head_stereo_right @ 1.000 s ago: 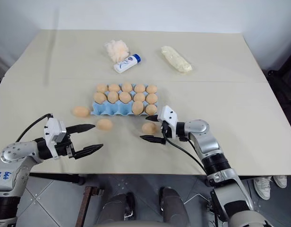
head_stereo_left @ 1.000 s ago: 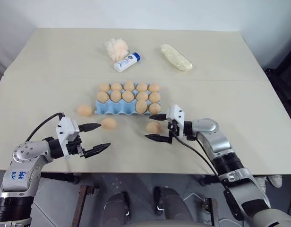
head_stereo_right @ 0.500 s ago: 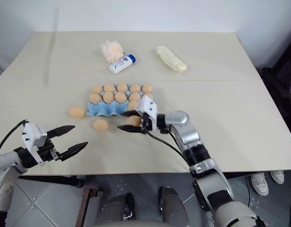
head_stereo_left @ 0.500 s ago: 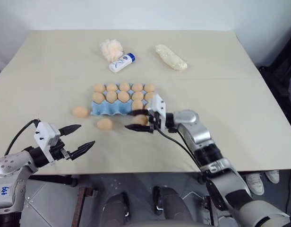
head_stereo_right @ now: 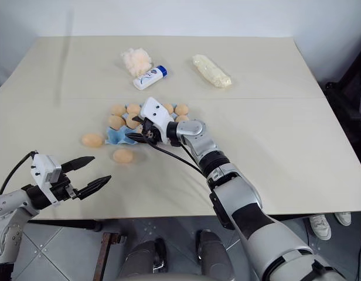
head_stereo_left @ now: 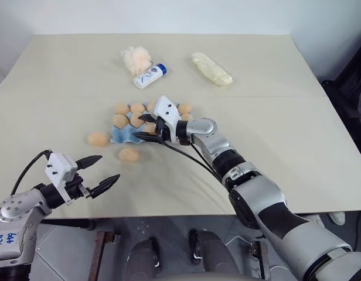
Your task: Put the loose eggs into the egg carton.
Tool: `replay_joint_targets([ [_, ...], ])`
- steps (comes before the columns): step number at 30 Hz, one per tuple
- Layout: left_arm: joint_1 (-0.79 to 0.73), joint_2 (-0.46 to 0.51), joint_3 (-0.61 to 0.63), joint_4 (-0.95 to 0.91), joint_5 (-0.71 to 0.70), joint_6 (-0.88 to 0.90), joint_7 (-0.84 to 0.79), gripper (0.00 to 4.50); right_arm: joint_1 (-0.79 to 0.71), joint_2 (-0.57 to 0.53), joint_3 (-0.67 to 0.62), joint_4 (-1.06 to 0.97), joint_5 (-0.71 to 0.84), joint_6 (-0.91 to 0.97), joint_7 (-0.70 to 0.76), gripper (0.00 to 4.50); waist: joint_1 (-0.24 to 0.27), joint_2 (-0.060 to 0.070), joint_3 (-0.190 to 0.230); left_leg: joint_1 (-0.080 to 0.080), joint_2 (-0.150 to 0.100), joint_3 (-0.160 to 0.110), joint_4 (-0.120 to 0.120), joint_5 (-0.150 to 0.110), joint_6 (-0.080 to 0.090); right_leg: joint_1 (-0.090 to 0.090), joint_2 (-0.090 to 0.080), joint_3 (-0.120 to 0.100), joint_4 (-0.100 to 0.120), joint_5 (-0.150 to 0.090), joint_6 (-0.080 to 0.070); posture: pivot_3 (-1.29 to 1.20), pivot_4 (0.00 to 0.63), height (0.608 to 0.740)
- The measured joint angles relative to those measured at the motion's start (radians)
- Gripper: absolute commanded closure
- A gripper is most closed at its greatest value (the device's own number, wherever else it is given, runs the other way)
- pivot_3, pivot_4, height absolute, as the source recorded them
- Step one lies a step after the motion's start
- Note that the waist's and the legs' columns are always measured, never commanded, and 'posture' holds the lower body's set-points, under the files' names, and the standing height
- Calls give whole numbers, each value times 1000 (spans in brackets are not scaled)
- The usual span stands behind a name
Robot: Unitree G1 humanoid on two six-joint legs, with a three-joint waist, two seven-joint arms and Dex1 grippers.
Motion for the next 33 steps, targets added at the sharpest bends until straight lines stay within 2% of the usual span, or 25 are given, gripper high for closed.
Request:
replay_joint_targets([
  [2,3,-1,0,-2,0,0,4,0,2,0,-26,-18,17,0,41,62,-1,0,0,0,0,0,0,0,0,0,0,0,0,0,0,0,150,740],
  [3,5,-2,1,-2,0,0,6,0,6,-6,-35,-41,26,3,58,21,-1,0,0,0,0,0,0,0,0,0,0,0,1,0,0,0,150,740],
  [8,38,-19,34,-2,2,-20,38,0,131,-105,-55,-317,79,52,163,21,5,0,0,0,0,-1,0,-1,0,1,0,-1,0,0,0,0,150,740],
  [12,104,-41,118,15,13,-57,94,0,362,-266,-89,-607,188,125,308,21,10,0,0,0,0,-2,0,-2,2,2,-1,-3,-2,0,0,0,150,740],
  [16,146,-45,163,42,17,-69,120,0,501,-385,-107,-703,230,117,414,21,1,0,0,2,1,0,0,-3,-2,3,-1,-4,-1,0,0,0,150,740],
  [20,158,-61,163,19,-15,-29,125,0,566,-438,-110,-769,238,122,433,21,1,0,0,3,2,1,2,-2,-3,3,-1,-5,0,-1,-3,0,150,740],
  [28,71,-164,16,-81,-12,39,231,0,641,-516,-113,-887,261,179,419,21,17,0,0,7,1,0,3,-1,-2,9,-2,-6,-2,0,-3,0,150,740],
  [33,-43,-245,-155,-73,98,45,340,0,686,-526,-113,-960,262,198,389,21,32,0,0,8,1,0,3,-1,-2,10,-1,-6,-2,0,-2,0,150,740],
])
